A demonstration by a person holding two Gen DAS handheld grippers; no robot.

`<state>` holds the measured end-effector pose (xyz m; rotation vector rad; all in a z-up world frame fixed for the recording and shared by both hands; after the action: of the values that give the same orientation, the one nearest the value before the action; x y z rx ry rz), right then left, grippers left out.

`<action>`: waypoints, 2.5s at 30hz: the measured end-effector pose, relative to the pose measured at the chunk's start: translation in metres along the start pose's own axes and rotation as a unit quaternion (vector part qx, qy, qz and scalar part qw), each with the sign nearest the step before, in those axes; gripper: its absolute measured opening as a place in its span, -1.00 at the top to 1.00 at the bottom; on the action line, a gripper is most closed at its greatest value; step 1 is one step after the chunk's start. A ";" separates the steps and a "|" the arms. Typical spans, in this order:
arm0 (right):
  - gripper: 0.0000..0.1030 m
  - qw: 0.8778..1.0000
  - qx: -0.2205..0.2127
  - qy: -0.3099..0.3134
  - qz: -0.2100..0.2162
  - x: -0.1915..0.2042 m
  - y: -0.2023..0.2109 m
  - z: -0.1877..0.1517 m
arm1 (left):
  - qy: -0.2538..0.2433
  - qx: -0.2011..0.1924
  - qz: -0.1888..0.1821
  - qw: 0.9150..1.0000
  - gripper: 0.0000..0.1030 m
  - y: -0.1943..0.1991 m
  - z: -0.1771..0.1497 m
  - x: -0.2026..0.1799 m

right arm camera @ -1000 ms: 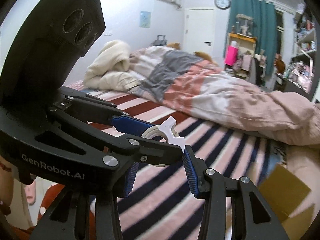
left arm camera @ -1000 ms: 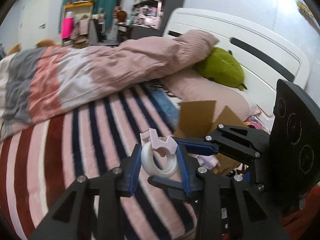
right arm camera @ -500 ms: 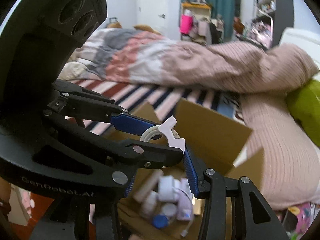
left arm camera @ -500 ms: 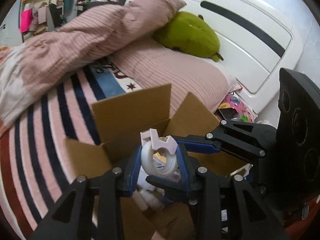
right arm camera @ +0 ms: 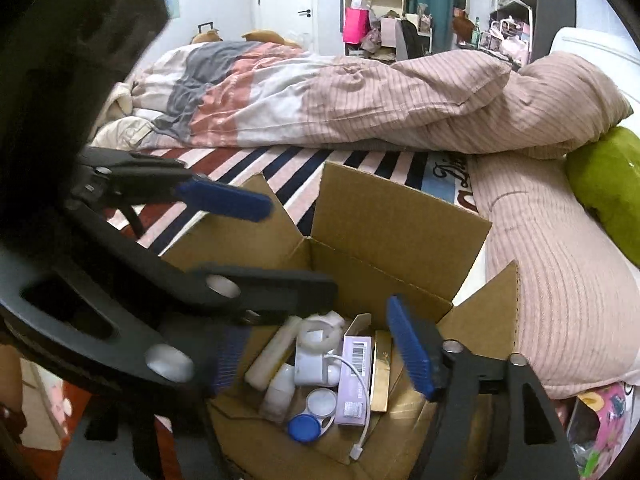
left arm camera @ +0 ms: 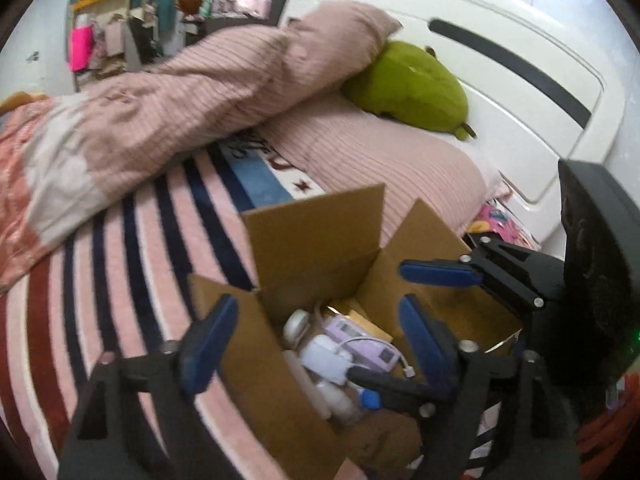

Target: Organize rigid objects

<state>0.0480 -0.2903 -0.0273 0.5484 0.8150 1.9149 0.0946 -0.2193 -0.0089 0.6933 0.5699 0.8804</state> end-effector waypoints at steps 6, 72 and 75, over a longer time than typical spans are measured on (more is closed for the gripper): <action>-0.72 1.000 -0.022 -0.001 0.017 0.011 0.007 0.007 | 0.042 -0.059 0.039 0.997 -0.78 0.048 -0.014 0.028; -1.00 0.986 -0.163 -0.005 0.025 0.054 0.069 0.012 | 0.138 -0.153 0.242 0.948 -0.79 0.166 -0.101 0.100; -1.00 0.986 -0.163 -0.005 0.027 0.054 0.069 0.012 | 0.138 -0.152 0.243 0.948 -0.79 0.165 -0.101 0.100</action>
<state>-0.0091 -0.2614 0.0331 0.3817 0.4695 2.0407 -0.0058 -0.0296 0.0320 0.4315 0.5008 1.5098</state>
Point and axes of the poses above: each gripper's, at about its wrist camera, not at the fingertips, and y roughly against the way its jaws point, x to its left, z to its top, the point moved 3 cm from there along -y, roughly the way its jaws point, and after that the axes turned 3 degrees about z, right-handed, at the moved point
